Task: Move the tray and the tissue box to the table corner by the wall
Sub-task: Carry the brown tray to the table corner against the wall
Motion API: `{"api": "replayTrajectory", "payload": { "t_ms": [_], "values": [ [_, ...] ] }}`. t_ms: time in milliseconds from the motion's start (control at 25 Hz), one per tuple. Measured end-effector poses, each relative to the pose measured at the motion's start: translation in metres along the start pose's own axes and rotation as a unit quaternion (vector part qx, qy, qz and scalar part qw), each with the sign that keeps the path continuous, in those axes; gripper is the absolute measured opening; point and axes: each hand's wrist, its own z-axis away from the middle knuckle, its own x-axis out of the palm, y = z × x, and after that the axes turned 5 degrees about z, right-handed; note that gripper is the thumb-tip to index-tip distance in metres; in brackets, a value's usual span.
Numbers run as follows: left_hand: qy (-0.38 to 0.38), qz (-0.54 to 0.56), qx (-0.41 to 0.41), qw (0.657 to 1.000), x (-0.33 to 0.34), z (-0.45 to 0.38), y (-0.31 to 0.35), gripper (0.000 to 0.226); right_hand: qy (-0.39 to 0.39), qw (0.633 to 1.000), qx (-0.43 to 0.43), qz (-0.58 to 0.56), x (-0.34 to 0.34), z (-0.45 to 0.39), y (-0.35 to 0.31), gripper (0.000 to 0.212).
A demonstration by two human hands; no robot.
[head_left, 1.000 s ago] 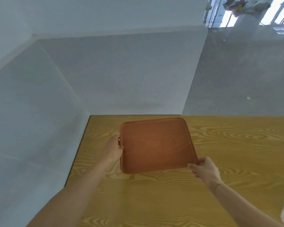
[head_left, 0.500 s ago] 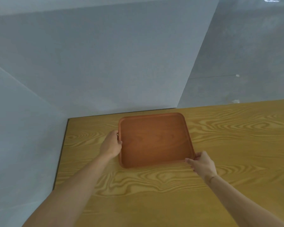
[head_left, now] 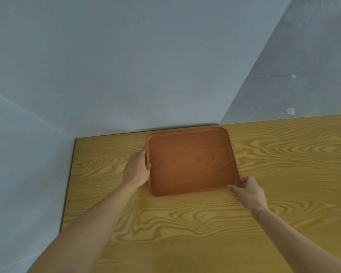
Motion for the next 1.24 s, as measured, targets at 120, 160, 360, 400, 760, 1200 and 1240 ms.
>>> {"api": "replayTrajectory", "payload": {
  "t_ms": [120,160,360,400,760,1200,1240],
  "values": [
    [0.007,-0.012,0.006,1.0,0.004,-0.001,-0.002,0.051,0.009,0.999,-0.015,0.04,-0.001,-0.001,0.0,0.04],
    [0.011,-0.015,0.009,1.0,0.005,0.0,-0.002,0.051,0.01,0.998,-0.02,0.053,-0.002,-0.001,0.0,0.04],
    [0.051,-0.053,0.024,0.997,0.009,0.015,-0.003,0.058,0.078,0.967,-0.117,0.214,-0.002,0.01,0.007,0.07],
    [0.062,-0.059,0.033,0.996,0.011,0.023,-0.006,0.063,0.1,0.952,-0.158,0.243,-0.001,0.013,0.008,0.077],
    [0.018,-0.108,0.094,0.99,0.051,0.088,-0.034,0.109,0.072,0.881,-0.236,0.404,0.014,0.016,0.023,0.102],
    [0.033,-0.104,0.085,0.99,0.054,0.078,-0.034,0.108,0.081,0.914,-0.192,0.348,0.016,0.0,0.016,0.096],
    [0.029,-0.102,0.082,0.991,0.053,0.075,-0.032,0.109,0.081,0.916,-0.189,0.343,0.015,-0.002,0.013,0.097]
  ]
}}
